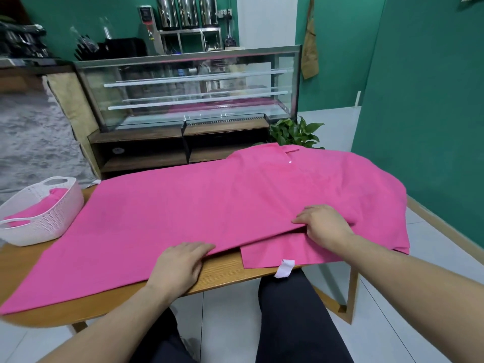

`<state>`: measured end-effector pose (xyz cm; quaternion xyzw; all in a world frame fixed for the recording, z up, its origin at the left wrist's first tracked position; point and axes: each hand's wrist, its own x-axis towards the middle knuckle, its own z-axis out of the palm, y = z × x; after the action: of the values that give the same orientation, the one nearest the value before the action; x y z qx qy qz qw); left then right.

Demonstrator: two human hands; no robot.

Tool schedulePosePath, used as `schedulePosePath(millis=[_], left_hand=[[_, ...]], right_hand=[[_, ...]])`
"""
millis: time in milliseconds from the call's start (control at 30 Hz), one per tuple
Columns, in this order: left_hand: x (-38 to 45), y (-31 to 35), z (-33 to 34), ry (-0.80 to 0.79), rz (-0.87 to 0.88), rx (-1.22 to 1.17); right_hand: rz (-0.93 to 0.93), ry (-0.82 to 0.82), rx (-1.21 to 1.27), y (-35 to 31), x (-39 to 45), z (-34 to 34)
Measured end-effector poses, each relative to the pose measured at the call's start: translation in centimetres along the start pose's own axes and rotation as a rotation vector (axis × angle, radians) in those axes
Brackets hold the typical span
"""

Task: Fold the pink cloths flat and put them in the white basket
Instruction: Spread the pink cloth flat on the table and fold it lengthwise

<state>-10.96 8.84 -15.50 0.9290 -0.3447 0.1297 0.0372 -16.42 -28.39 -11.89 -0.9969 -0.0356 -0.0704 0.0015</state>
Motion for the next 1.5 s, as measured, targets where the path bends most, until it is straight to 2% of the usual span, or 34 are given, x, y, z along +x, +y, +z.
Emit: schedulePosePath(millis=[100,200,267,333,467,567,700,800,900,1000,1100,1267,1333,1500], left_hand=[[-1.2,-1.7,-0.3,-0.054,-0.242,-0.017],[-2.7,-3.7,-1.8,-0.032,-0.461,-0.008],[-3.5,-5.1,-2.7,-0.036,-0.533,0.036],[-4.0,-6.2,-3.6,-0.025,-0.519,0.069],[-4.2,-7.6,-5.3,-0.033,-0.459,0.100],[-4.9,-8.6,-5.8,-0.072,-0.524,0.126],[-6.7,-9.7,-6.0,0.027,-0.590,-0.006],[-7.8,-9.7,-6.7,-0.034,-0.446,-0.028],[-8.2,-9.7,-7.9,-0.152,-0.303,0.037],[-7.8,-10.5,-7.8,-0.272,-0.319,0.191],[-7.0,-10.9,-7.6,-0.150,-0.399,0.205],[-7.4,-10.8,-7.2,-0.012,-0.471,-0.009],[-7.5,-10.6,-7.2,-0.009,-0.508,-0.006],[-7.4,-10.2,-7.7,-0.137,-0.387,0.145]], right_hand=[[-0.087,0.178,-0.036,0.6,-0.4,-0.5],[-0.119,0.151,-0.132,1.2,-0.4,-0.9],[-0.138,0.157,-0.163,1.5,-0.2,-1.1],[-0.184,0.193,-0.182,1.7,0.2,-1.1],[-0.212,0.160,-0.211,2.0,0.5,-1.5],[-0.221,0.199,-0.185,2.1,0.7,-2.5],[-0.249,0.274,-0.114,1.4,0.7,-3.2],[-0.210,0.178,-0.097,1.1,0.2,-3.8],[-0.283,0.217,-0.075,1.7,-0.6,-3.7],[-0.269,-0.001,-0.134,2.2,-0.7,-3.9],[-0.222,-0.124,-0.325,1.5,0.1,-4.1],[-0.179,-0.094,-0.328,1.1,-0.1,-3.9],[-0.155,-0.044,-0.357,1.1,-0.2,-4.0],[-0.022,-0.058,-0.403,0.9,-0.3,-4.7]])
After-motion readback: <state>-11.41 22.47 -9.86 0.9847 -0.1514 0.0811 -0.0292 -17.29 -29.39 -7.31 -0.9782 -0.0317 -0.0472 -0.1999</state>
